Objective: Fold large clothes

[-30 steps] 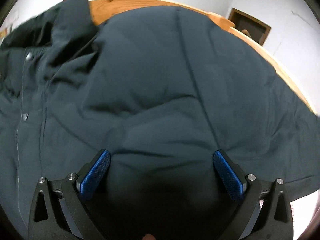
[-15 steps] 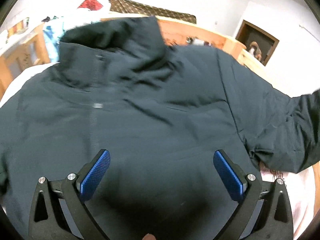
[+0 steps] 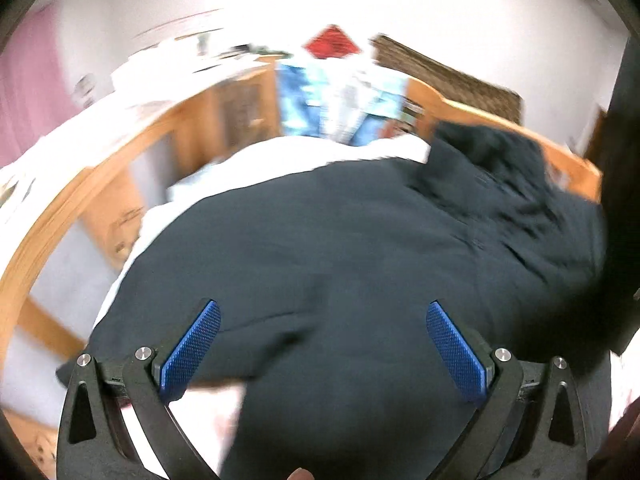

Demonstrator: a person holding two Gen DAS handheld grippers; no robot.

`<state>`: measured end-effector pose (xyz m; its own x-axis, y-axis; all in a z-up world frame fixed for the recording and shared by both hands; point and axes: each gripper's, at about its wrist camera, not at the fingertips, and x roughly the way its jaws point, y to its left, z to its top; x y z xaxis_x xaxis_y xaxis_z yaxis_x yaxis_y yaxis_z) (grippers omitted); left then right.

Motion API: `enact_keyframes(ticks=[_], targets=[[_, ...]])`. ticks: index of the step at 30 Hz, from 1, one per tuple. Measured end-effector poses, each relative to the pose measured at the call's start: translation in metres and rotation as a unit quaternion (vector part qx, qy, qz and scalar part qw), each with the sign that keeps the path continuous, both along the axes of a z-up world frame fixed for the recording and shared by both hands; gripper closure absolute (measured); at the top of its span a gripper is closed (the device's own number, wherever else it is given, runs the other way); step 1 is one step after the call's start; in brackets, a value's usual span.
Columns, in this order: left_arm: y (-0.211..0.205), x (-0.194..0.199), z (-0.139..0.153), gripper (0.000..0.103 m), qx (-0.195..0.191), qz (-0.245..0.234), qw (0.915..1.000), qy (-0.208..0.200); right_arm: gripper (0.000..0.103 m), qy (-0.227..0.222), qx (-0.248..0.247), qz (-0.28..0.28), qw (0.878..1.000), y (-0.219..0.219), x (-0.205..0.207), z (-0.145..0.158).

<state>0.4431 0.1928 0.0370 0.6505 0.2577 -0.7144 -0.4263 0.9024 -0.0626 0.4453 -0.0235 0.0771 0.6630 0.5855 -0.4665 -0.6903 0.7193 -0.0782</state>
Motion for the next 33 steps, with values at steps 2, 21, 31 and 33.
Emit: enact_keyframes(ticks=[2, 21, 31, 33], targets=[[0.024, -0.019, 0.002, 0.002, -0.005, 0.042, 0.9991, -0.008, 0.092, 0.038, -0.036, 0.025, 0.998, 0.025, 0.001, -0.023], [-0.053, 0.042, -0.054, 0.001, 0.067, -0.08, 0.9944, 0.016, 0.023, 0.096, -0.112, -0.163, 0.976, -0.115, 0.111, -0.078], [-0.056, 0.065, -0.118, 0.001, 0.102, -0.094, 0.9852, 0.1, 0.015, 0.127, -0.129, -0.194, 0.964, -0.112, 0.144, -0.155], [-0.048, 0.064, -0.12, 0.001, 0.074, -0.097, 0.9876, 0.099, 0.015, 0.112, -0.128, -0.2, 0.965, -0.109, 0.143, -0.163]])
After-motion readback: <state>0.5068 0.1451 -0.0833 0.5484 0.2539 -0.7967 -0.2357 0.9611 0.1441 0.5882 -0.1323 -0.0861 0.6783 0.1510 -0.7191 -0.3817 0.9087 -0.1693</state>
